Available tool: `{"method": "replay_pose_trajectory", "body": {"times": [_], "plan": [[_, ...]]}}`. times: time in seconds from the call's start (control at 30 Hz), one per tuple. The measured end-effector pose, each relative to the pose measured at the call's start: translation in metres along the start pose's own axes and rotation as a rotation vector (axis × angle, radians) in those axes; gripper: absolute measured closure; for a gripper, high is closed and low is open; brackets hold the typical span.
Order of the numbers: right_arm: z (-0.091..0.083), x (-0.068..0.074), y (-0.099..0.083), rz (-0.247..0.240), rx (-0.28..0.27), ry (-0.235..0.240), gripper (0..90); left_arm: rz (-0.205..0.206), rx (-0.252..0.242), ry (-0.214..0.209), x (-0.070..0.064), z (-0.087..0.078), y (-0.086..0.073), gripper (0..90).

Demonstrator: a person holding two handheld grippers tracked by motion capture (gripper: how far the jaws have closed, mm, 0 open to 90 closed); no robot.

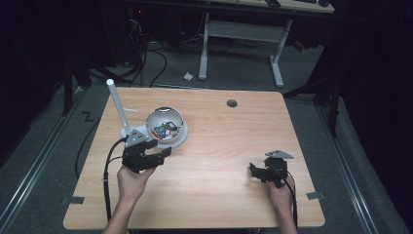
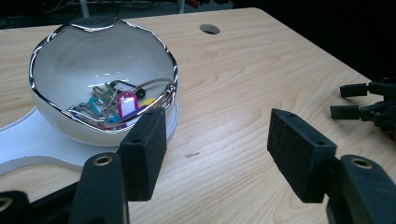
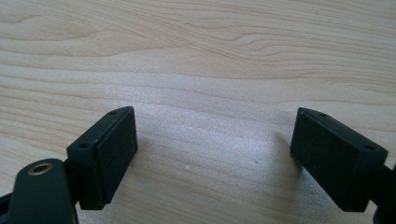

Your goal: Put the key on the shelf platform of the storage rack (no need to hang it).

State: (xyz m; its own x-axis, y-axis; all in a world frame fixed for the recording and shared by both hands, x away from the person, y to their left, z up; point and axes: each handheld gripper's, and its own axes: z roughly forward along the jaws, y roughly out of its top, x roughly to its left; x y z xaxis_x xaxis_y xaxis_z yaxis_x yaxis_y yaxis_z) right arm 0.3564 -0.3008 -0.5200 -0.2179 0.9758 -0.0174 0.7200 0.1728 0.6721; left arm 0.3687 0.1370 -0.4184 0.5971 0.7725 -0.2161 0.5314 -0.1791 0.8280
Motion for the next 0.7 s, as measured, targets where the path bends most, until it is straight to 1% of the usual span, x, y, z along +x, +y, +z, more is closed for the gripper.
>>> {"method": "replay_pose_trajectory", "body": {"times": [0.33,0.53,0.57,0.7], "plan": [[0.0,0.0,0.0,0.0,-0.001,0.001,14.8,0.002,0.022,0.006,-0.003,0.005,-0.009,38.1],[0.0,0.0,0.0,0.0,-0.001,0.001,14.8,0.005,0.036,0.004,-0.004,0.011,-0.013,38.1],[0.0,0.0,0.0,0.0,-0.001,0.001,14.8,0.01,0.047,0.004,-0.005,0.014,-0.015,38.1],[0.0,0.0,0.0,0.0,-0.001,0.001,14.8,0.009,0.059,0.004,-0.005,0.018,-0.018,38.1]]}}
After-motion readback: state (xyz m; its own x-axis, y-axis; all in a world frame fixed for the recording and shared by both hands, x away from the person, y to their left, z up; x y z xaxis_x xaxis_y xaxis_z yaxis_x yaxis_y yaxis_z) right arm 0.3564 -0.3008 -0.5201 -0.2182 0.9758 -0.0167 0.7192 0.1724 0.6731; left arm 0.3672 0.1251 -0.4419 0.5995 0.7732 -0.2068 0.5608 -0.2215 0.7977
